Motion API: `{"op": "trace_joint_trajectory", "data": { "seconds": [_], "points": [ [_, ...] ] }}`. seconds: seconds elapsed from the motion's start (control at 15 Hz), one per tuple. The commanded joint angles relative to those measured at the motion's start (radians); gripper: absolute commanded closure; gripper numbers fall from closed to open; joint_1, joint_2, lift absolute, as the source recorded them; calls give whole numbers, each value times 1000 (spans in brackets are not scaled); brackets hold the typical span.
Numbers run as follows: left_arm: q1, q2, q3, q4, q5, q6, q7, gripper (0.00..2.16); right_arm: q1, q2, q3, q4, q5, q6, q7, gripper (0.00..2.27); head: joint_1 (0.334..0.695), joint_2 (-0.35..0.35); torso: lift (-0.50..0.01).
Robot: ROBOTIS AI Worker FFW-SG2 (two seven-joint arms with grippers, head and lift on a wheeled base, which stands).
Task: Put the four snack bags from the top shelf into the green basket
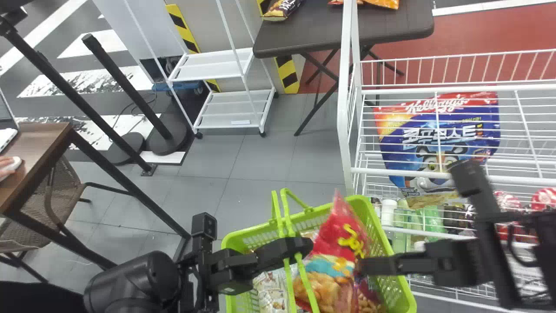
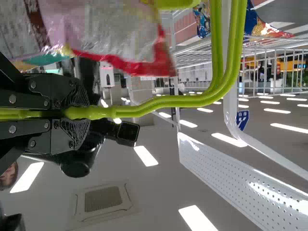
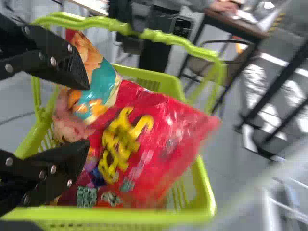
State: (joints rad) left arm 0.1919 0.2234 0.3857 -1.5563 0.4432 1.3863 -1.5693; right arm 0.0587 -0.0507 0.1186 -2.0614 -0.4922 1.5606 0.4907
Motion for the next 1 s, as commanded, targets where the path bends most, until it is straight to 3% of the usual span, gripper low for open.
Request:
{"op": "trace_joint_trajectory", "data": {
  "seconds": [0.0,0.2,0.6,0.73,0.93],
  "points": [
    [-2,1,1,2,-1,0,-11,2145,33,-3,-142,-83,-65,12,19,26,695,350,0],
    [0,1,2,4,-3,0,-11,2145,98,-1,-229,-154,-23,-61,20,26,695,327,0],
    [1,-1,2,10,-5,-3,-11,2145,236,6,-186,-71,348,-779,-100,33,695,147,0],
    [3,1,2,10,-5,-3,-11,2145,276,5,-201,-11,385,-1000,-146,33,695,74,0],
    [0,1,-5,10,-5,-3,-11,2145,311,6,-241,35,385,-1089,-165,33,695,16,0]
  ]
}}
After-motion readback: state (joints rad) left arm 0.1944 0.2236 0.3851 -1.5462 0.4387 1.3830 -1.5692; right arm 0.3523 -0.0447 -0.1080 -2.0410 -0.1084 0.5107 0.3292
